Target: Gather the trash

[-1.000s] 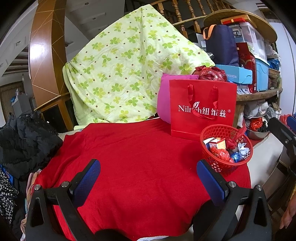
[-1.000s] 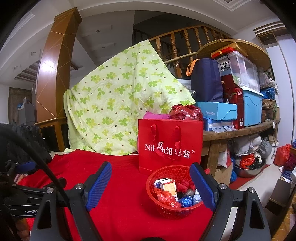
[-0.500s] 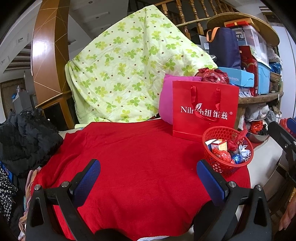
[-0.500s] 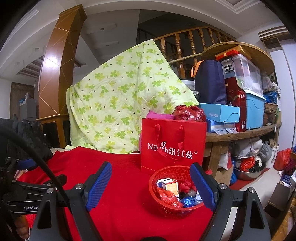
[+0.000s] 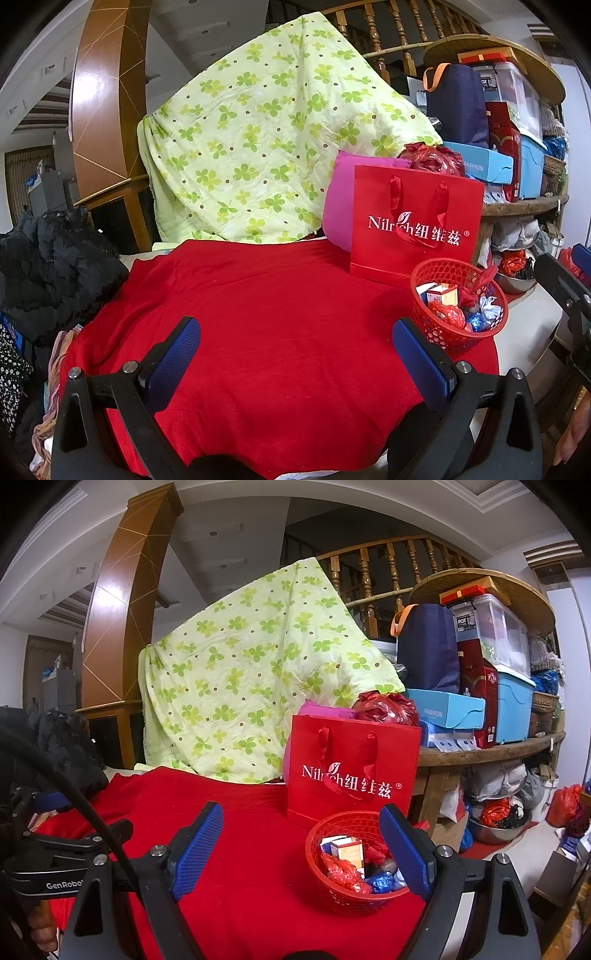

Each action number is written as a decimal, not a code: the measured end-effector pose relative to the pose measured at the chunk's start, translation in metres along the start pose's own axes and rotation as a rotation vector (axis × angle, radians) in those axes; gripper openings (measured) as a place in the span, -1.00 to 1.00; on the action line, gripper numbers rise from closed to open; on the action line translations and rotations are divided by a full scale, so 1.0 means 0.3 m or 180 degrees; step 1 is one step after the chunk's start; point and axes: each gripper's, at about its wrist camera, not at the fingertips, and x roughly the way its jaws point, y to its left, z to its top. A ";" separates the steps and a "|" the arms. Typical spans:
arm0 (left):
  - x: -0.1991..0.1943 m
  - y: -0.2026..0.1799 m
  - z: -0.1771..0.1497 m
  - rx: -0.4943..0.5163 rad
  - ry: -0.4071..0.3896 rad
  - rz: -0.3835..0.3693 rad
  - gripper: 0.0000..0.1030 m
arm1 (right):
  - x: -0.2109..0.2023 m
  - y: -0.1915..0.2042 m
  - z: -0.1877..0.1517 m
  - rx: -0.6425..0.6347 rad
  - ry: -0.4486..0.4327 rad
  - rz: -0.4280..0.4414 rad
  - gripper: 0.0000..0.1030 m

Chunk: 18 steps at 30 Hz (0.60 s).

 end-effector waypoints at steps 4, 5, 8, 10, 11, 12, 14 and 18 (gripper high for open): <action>0.003 0.033 -0.007 -0.0066 0.0004 0.0008 1.00 | 0.004 0.017 0.001 -0.0036 0.0013 0.0019 0.72; 0.005 0.038 -0.008 -0.0079 0.0008 0.0011 1.00 | 0.005 0.024 0.001 -0.0046 0.0016 0.0021 0.72; 0.010 0.057 -0.013 -0.0125 0.0025 0.0016 1.00 | 0.008 0.044 0.001 -0.0078 0.0029 0.0039 0.72; 0.012 0.067 -0.017 -0.0142 0.0033 0.0009 1.00 | 0.009 0.055 -0.001 -0.0096 0.0031 0.0047 0.72; 0.012 0.071 -0.019 -0.0142 0.0034 0.0004 1.00 | 0.010 0.060 -0.001 -0.0105 0.0031 0.0048 0.72; 0.013 0.074 -0.020 -0.0140 0.0033 0.0005 1.00 | 0.010 0.065 -0.001 -0.0110 0.0030 0.0048 0.72; 0.013 0.075 -0.022 -0.0138 0.0036 0.0005 1.00 | 0.010 0.070 -0.005 -0.0117 0.0033 0.0055 0.72; 0.019 0.082 -0.028 -0.0152 0.0057 0.0017 1.00 | 0.013 0.079 -0.014 -0.0131 0.0053 0.0071 0.72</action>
